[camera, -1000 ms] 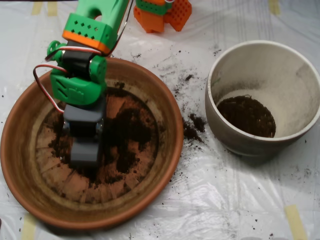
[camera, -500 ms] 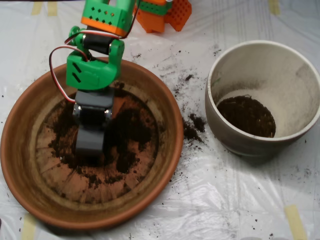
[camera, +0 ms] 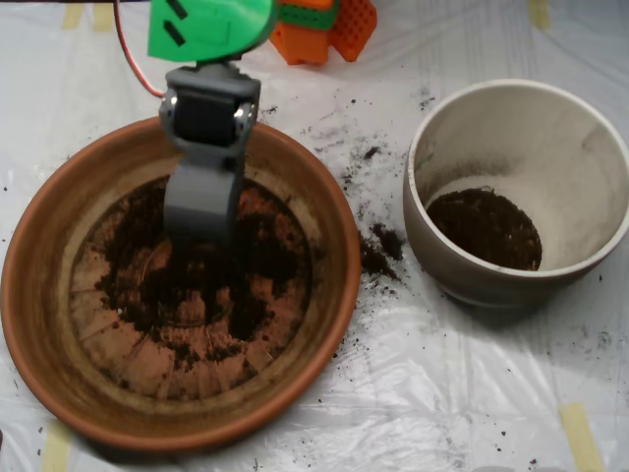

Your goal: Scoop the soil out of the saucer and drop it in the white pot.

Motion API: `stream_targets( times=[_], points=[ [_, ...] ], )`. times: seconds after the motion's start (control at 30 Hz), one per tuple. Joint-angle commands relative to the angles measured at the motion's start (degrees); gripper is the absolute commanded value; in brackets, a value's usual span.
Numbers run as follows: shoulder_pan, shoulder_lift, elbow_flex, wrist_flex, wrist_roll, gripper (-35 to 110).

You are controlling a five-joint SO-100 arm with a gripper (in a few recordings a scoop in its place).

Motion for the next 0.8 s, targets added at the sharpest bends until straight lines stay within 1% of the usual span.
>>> stream_targets(
  times=[0.0,0.13,0.27,0.57,0.7,0.73,0.77],
  points=[
    [-3.34,7.47,-10.55,7.12,0.18,-1],
    [-8.35,7.82,-18.11,14.59,0.62,-1],
    [-15.82,7.56,-23.73,20.92,0.0,-1],
    [-34.8,6.5,-28.56,30.85,-1.05,-1],
    [-40.25,1.41,-33.75,37.0,0.26,0],
    [-40.96,0.0,-35.24,38.5,0.53,6],
    [-41.31,-1.05,-36.21,39.64,0.53,15]
  ],
)
